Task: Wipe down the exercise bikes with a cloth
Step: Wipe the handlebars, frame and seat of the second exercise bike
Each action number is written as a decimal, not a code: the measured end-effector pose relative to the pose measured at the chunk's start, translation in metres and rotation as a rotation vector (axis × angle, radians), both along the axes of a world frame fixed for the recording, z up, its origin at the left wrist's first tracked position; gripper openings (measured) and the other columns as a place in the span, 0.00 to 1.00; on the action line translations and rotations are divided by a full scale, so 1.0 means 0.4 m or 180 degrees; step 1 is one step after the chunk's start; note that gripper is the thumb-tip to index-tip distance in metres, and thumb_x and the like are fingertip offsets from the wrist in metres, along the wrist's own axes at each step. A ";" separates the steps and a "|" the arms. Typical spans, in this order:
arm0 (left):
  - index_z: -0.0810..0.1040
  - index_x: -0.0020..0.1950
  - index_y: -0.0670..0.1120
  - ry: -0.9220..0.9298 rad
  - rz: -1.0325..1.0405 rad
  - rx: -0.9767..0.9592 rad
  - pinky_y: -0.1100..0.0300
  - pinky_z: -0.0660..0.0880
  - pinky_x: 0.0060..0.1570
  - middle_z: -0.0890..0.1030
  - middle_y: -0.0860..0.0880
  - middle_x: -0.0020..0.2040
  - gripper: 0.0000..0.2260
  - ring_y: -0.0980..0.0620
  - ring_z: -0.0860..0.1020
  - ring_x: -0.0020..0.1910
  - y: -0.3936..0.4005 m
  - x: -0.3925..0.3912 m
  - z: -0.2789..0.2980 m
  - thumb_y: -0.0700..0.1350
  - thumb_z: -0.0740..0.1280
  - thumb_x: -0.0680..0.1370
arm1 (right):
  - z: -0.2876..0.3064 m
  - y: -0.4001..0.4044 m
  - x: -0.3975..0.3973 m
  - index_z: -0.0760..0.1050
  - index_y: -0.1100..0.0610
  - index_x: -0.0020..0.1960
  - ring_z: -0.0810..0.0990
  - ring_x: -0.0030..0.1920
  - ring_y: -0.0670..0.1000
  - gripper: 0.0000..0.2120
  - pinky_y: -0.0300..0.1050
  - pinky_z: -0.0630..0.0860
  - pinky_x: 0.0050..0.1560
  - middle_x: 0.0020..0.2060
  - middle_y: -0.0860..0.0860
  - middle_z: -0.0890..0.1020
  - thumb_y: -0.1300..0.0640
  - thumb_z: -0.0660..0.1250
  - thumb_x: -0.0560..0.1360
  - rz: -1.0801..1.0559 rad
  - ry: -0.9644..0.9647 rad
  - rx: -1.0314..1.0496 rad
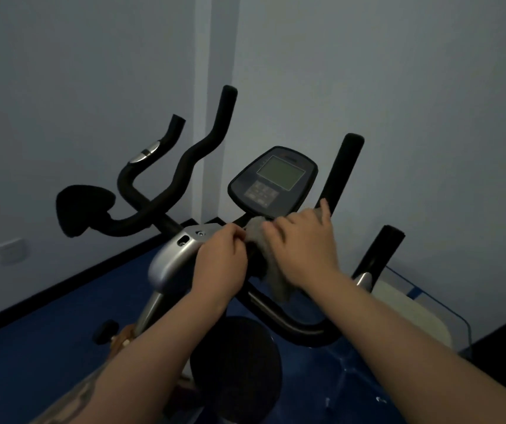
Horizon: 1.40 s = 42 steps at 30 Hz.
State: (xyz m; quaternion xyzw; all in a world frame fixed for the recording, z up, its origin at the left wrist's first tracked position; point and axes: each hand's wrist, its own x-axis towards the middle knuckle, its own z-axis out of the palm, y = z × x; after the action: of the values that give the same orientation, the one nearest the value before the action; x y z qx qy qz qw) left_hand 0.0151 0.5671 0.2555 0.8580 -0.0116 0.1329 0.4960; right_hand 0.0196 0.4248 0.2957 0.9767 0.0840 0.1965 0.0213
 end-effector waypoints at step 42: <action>0.72 0.47 0.48 -0.0761 0.1562 0.0668 0.56 0.65 0.40 0.72 0.52 0.41 0.05 0.52 0.71 0.39 -0.031 -0.300 -0.061 0.43 0.57 0.79 | -0.009 -0.100 -0.220 0.72 0.52 0.52 0.78 0.47 0.52 0.19 0.50 0.73 0.45 0.49 0.47 0.77 0.39 0.51 0.80 0.1355 0.1534 0.0460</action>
State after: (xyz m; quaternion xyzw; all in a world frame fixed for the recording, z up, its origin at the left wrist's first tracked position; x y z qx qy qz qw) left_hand -0.1047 0.5549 0.2313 0.8601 0.1243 0.3470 0.3526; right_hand -0.0682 0.3846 0.2920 0.9546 0.2748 -0.0347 -0.1100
